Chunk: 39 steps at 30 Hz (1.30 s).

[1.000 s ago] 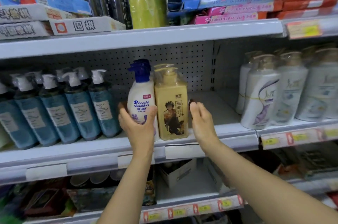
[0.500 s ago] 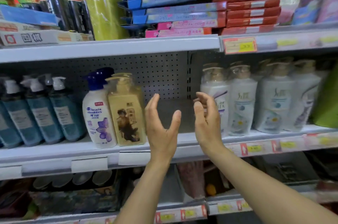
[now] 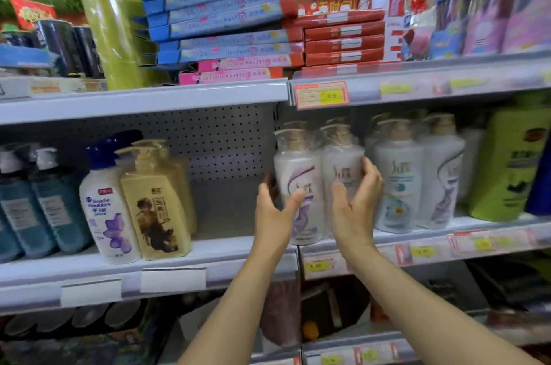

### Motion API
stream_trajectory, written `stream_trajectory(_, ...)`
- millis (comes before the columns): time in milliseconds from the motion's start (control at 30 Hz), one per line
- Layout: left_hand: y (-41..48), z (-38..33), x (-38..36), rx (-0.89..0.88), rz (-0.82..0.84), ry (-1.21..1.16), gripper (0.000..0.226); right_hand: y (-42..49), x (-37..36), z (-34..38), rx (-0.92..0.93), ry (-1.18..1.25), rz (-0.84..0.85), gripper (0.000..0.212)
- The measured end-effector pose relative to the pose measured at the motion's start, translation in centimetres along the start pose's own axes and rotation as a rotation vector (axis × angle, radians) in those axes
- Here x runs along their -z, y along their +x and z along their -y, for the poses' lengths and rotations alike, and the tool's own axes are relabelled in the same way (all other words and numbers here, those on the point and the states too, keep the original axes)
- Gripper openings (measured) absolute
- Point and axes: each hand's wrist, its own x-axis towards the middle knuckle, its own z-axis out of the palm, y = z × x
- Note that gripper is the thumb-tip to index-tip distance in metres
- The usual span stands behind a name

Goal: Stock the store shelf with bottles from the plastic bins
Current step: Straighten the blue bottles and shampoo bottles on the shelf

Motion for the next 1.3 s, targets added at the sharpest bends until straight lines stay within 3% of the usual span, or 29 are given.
stream_trajectory(267,0.2,0.5,-2.0,0.117,0.040,-0.100,0.045,2.1,1.4,-2.3,-0.360,-0.008,0.191,0.065)
stream_trajectory(400,0.8,0.9,-1.9,0.093,0.071,-0.131,0.049,2.3,1.0,-2.6,-0.396,-0.013,0.223,0.086)
stream_trajectory(567,1.5,0.6,-0.9,0.154,0.129,-0.172,0.041,3.1,0.4,-2.5,-0.437,0.031,0.193,0.066)
stream_trajectory(667,2.1,-0.1,-0.5,0.175,0.183,-0.177,0.052,4.3,0.1,-2.7,-0.472,0.098,0.157,0.068)
stream_trajectory(767,2.7,-0.6,-0.1,0.227,0.208,-0.237,0.048,5.8,0.1,-2.4,-0.544,0.110,0.170,0.068)
stream_trajectory(867,3.3,-0.2,0.0,0.252,0.235,-0.211,0.075,6.7,0.1,-2.3,-0.572,0.132,0.178,0.070)
stream_trajectory(1000,3.7,0.0,0.0,0.286,0.224,-0.224,0.084,6.8,0.0,-2.5,-0.589,0.144,0.173,0.072)
stream_trajectory(1133,4.1,0.5,-0.1,0.310,0.228,-0.255,0.118,6.8,0.0,-2.5,-0.594,0.156,0.195,0.072)
stream_trajectory(1300,4.3,0.9,-0.3,0.311,0.242,-0.317,0.123,7.0,0.1,-2.6,-0.589,0.184,0.207,0.073)
